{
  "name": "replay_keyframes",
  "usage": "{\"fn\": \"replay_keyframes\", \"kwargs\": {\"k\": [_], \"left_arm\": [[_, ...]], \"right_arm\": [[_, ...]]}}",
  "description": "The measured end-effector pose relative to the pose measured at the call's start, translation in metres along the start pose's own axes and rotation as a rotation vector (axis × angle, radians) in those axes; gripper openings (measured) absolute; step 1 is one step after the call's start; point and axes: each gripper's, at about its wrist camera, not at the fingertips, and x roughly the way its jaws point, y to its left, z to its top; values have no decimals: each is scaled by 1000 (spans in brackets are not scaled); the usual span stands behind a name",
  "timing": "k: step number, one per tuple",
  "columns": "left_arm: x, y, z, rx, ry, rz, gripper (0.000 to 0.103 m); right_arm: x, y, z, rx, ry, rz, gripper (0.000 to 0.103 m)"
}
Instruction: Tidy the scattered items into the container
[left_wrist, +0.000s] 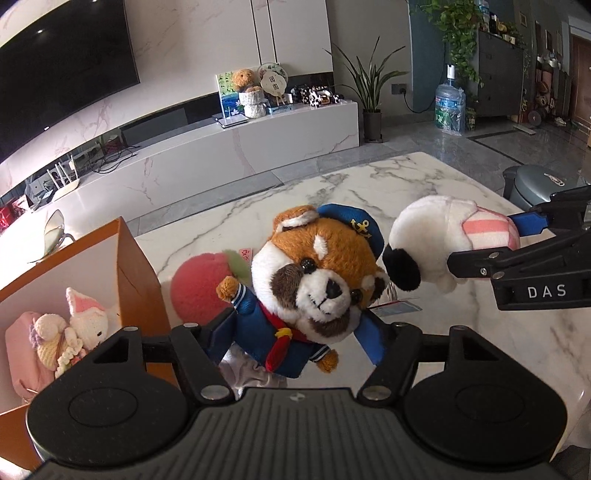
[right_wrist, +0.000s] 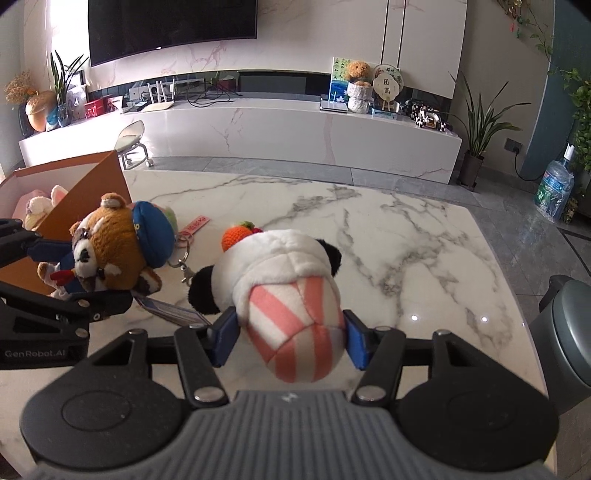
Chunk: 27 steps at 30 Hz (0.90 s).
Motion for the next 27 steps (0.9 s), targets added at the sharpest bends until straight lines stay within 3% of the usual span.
{"fn": "replay_keyframes", "kwargs": {"k": [15, 27], "left_arm": [[-75, 23, -2, -72, -103, 83, 80], [-107, 70, 8, -194, -102, 196, 80]], "right_arm": [[-68, 43, 8, -55, -111, 58, 58], [-90, 102, 38, -160, -197, 135, 58]]}}
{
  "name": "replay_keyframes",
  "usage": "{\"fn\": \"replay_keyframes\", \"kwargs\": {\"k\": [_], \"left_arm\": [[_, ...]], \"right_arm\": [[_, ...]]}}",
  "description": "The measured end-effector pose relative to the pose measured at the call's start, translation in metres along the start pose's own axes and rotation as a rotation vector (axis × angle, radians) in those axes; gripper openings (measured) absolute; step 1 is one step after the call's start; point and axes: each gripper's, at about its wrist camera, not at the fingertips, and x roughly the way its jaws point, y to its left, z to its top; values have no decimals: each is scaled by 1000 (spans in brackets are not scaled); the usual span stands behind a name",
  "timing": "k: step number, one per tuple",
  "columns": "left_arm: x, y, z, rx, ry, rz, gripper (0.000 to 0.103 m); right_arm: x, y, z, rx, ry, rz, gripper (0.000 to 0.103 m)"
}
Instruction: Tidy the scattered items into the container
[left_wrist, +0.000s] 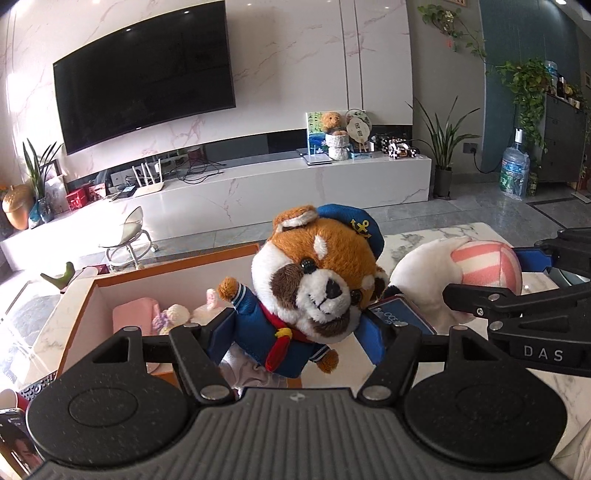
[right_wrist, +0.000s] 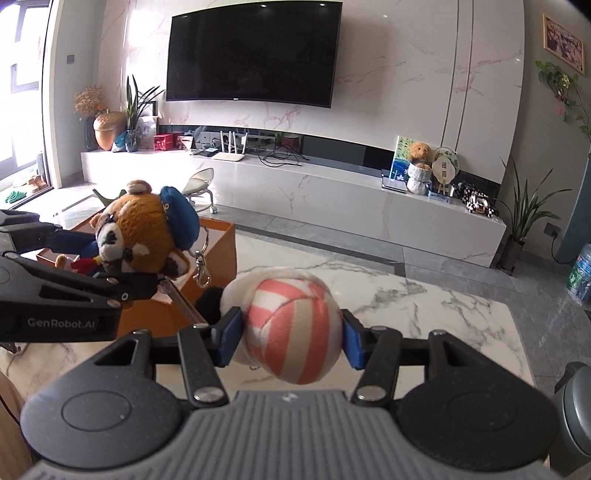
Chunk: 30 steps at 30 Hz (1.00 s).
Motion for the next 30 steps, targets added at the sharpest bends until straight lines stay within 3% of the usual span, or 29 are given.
{"fn": "replay_keyframes", "kwargs": {"k": [10, 18, 30], "left_arm": [[7, 59, 11, -103, -4, 67, 80], [30, 107, 12, -146, 35, 129, 80], [71, 158, 2, -202, 122, 199, 80]], "right_arm": [[21, 46, 44, -99, -62, 57, 58], [60, 78, 74, -179, -81, 97, 58], [133, 120, 85, -322, -42, 152, 58]]}}
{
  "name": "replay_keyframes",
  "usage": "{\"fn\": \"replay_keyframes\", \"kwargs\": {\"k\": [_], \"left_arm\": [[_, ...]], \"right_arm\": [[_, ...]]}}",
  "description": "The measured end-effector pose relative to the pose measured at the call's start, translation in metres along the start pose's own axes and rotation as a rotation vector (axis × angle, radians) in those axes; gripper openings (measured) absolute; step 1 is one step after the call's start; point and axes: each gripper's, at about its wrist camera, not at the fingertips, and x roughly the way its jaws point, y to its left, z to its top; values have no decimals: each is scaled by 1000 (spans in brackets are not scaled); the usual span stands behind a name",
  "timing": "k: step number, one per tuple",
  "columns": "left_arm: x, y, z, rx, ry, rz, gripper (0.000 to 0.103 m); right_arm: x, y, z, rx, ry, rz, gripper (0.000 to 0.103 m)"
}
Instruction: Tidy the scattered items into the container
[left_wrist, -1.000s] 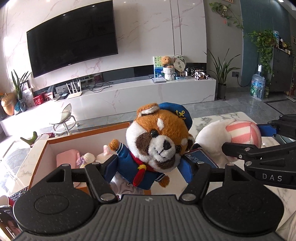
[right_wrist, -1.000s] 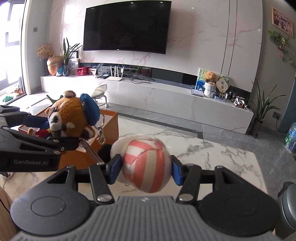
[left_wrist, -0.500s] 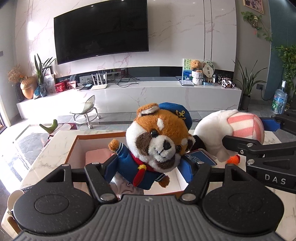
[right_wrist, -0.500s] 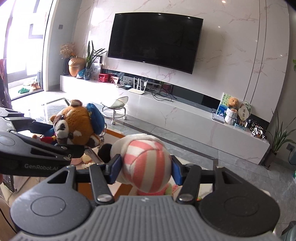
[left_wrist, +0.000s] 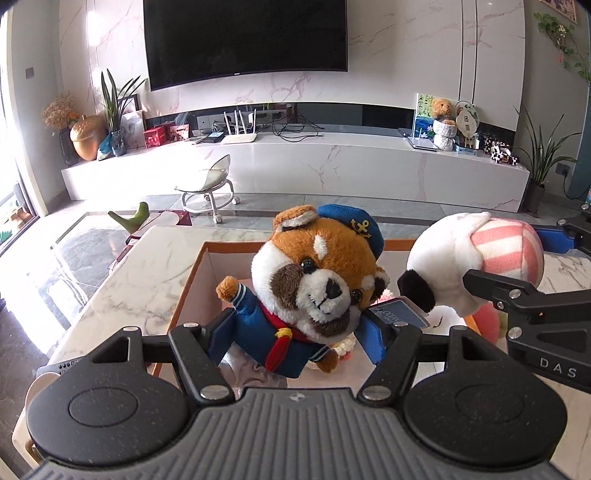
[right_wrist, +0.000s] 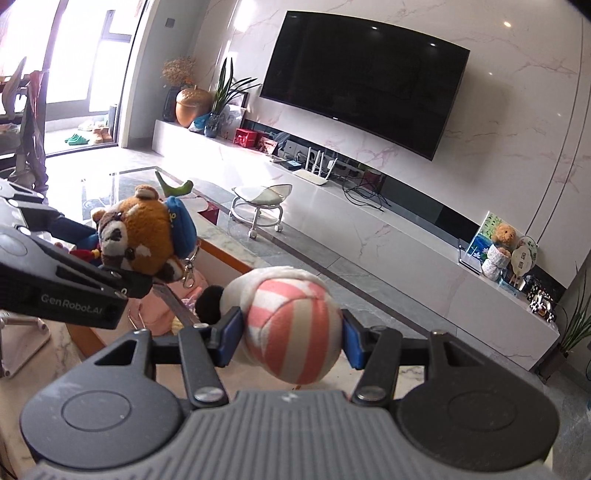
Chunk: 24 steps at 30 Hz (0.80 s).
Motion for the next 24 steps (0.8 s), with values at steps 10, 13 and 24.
{"fn": "replay_keyframes", "kwargs": {"k": [10, 13, 24], "left_arm": [[28, 5, -8, 4, 67, 6, 80], [35, 3, -11, 23, 91, 5, 80], [52, 1, -16, 36, 154, -7, 81]], "right_arm": [[64, 15, -8, -108, 88, 58, 58], [78, 16, -10, -113, 110, 70, 58], [116, 15, -23, -71, 236, 128, 58]]}}
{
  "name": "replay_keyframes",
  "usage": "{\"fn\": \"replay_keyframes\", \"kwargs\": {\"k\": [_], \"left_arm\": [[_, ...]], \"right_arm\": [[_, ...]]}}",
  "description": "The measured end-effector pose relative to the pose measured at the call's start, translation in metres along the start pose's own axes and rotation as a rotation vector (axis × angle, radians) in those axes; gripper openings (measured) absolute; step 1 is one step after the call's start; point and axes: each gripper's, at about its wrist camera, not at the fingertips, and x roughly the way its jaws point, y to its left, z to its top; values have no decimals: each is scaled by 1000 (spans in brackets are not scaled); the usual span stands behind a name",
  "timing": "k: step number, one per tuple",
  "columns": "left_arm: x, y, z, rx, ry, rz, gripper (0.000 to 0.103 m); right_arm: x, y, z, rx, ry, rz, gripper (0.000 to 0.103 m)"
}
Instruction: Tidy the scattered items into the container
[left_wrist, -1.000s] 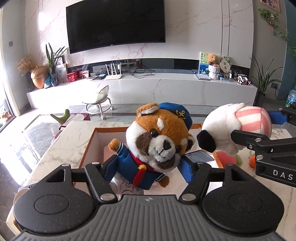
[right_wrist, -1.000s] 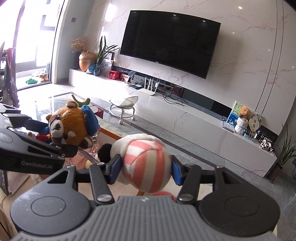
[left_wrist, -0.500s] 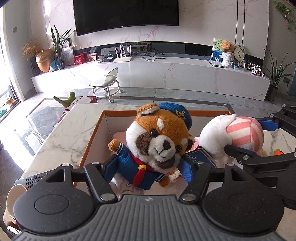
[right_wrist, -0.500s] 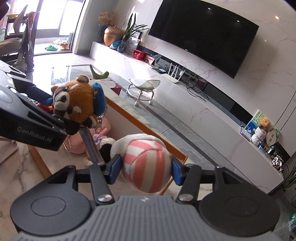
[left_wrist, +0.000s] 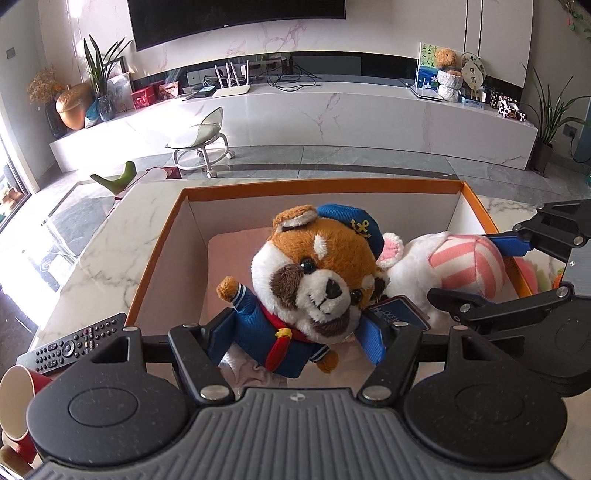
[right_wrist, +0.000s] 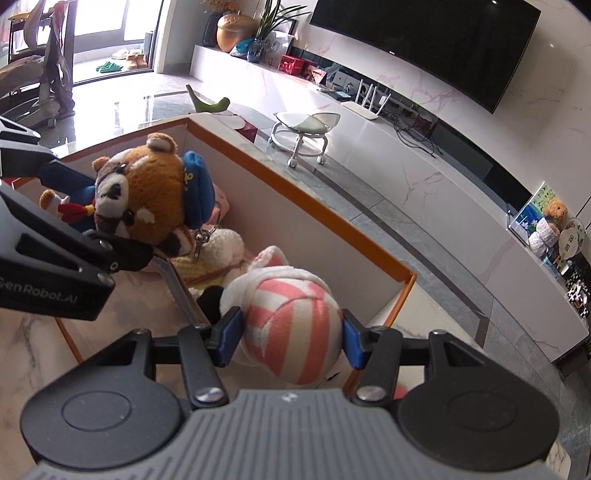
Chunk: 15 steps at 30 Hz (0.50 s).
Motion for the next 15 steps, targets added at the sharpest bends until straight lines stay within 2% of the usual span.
{"fn": "replay_keyframes", "kwargs": {"k": [4, 15], "left_arm": [[2, 2, 0, -8, 8, -10, 81], [3, 0, 0, -16, 15, -22, 81]], "right_arm": [[12, -3, -3, 26, 39, 9, 58], [22, 9, -4, -31, 65, -2, 61]]}}
